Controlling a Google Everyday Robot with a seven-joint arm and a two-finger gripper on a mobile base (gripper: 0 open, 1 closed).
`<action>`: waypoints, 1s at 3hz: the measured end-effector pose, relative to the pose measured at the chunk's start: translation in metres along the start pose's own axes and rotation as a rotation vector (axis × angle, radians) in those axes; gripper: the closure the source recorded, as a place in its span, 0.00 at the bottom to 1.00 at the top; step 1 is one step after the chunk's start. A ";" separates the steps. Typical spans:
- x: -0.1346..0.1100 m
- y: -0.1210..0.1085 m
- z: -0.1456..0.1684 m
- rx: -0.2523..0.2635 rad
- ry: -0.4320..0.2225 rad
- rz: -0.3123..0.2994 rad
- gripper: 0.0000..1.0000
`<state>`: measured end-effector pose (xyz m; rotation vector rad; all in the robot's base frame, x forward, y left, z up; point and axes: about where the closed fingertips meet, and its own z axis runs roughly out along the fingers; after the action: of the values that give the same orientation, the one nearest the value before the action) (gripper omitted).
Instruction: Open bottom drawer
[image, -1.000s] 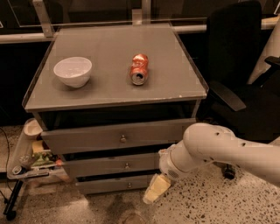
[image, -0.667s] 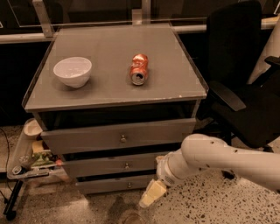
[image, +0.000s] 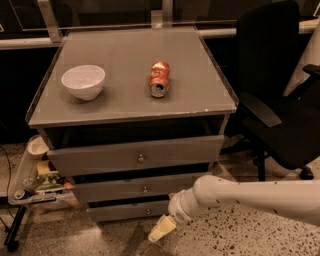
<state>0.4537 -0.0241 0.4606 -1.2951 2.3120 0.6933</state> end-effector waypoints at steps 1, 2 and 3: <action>0.002 0.000 0.004 -0.010 -0.006 0.009 0.00; 0.018 -0.019 0.024 -0.007 -0.050 0.047 0.00; 0.043 -0.041 0.057 -0.007 -0.079 0.082 0.00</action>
Offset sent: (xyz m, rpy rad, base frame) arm 0.0132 -0.0138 -0.0962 0.1256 0.0597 -0.1061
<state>0.4736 -0.0374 0.3818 -1.1598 2.3114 0.7660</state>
